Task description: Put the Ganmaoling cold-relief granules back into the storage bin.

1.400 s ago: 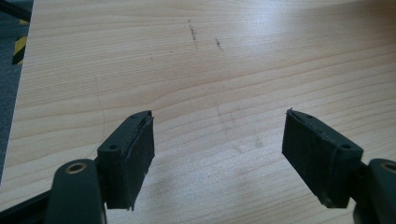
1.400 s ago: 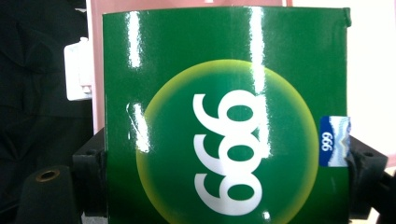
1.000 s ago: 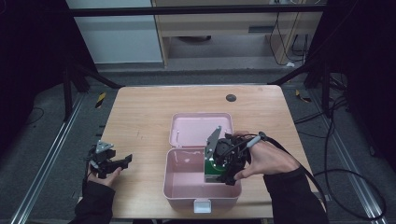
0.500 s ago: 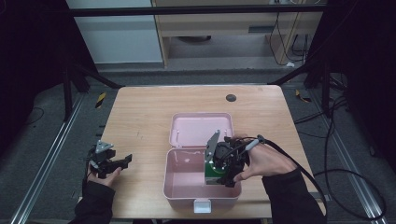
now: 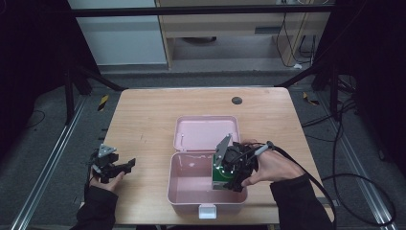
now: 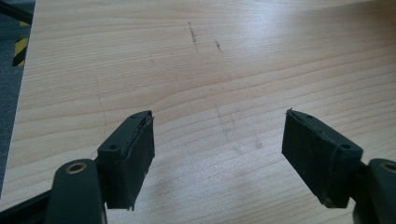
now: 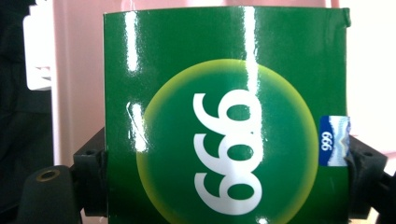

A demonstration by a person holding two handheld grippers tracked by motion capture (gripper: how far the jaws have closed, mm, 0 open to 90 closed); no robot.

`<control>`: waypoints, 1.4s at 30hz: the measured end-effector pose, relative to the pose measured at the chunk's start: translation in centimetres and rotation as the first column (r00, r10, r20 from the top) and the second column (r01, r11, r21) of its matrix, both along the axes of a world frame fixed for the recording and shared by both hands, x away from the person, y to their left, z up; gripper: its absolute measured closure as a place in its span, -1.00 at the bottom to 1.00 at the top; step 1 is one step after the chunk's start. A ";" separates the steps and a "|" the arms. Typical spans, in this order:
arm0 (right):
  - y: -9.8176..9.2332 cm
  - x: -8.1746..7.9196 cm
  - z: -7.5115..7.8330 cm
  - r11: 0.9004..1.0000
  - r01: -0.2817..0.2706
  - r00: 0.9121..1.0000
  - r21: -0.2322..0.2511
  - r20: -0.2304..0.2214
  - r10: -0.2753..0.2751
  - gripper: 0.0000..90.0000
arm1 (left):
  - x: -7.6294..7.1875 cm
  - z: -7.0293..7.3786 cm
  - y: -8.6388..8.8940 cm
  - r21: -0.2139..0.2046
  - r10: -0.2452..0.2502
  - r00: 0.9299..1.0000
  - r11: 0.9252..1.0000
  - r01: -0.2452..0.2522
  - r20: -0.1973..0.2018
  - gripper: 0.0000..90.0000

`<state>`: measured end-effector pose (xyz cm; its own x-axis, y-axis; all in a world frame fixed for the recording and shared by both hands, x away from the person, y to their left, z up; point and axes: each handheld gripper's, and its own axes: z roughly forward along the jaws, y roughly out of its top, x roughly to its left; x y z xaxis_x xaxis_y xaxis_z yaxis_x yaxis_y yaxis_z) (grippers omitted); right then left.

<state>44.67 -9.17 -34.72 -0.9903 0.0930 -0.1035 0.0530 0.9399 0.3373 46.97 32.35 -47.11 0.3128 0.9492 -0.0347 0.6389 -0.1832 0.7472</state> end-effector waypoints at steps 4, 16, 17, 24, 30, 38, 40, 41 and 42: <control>0.0 0.1 -0.5 1.000 -0.003 1.000 -0.020 0.006 0.003 -0.64 | 0.0 0.0 0.0 0.000 -0.001 1.000 1.000 0.001 0.001 -0.46; 0.5 0.2 -1.4 0.999 -0.028 1.000 -0.023 -0.002 0.028 -0.65 | 0.0 0.1 0.0 0.001 -0.003 1.000 1.000 0.003 0.001 -0.46; 0.6 0.2 -1.4 0.999 -0.030 1.000 -0.021 -0.002 0.030 -0.65 | 0.0 0.1 0.0 0.001 -0.003 1.000 1.000 0.003 0.002 -0.46; 0.3 0.3 -2.5 1.000 -0.024 1.000 -0.021 -0.017 0.023 -0.65 | 0.0 0.0 0.0 -0.001 -0.002 1.000 1.000 0.002 0.002 -0.46; 0.6 0.2 -3.1 0.999 -0.036 0.999 -0.022 -0.026 0.036 -0.65 | 0.0 0.0 0.0 -0.001 -0.003 1.000 1.000 0.003 0.002 -0.46; 0.0 0.6 -4.1 0.999 -0.031 0.999 -0.025 -0.029 0.031 -0.66 | 0.0 0.0 0.0 0.000 -0.004 1.000 1.000 0.004 0.001 -0.46; 0.1 0.6 -4.2 0.999 -0.035 0.999 -0.021 -0.030 0.034 -0.66 | 0.0 0.0 0.0 -0.002 -0.004 1.000 1.000 0.004 0.002 -0.46; 0.2 0.7 -4.2 0.999 -0.033 0.999 -0.021 -0.034 0.032 -0.66 | 0.0 0.0 0.0 -0.002 -0.005 1.000 1.000 0.005 0.002 -0.46; 0.2 0.7 -4.3 0.999 -0.032 0.999 -0.027 -0.033 0.031 -0.66 | 0.0 0.0 0.0 -0.002 -0.004 1.000 1.000 0.004 0.002 -0.46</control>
<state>45.41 -8.94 -39.05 -0.9956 0.0588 -0.0730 0.0334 0.9501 0.3101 46.97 32.37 -47.11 0.3168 0.9478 -0.0361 0.6368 -0.1844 0.7486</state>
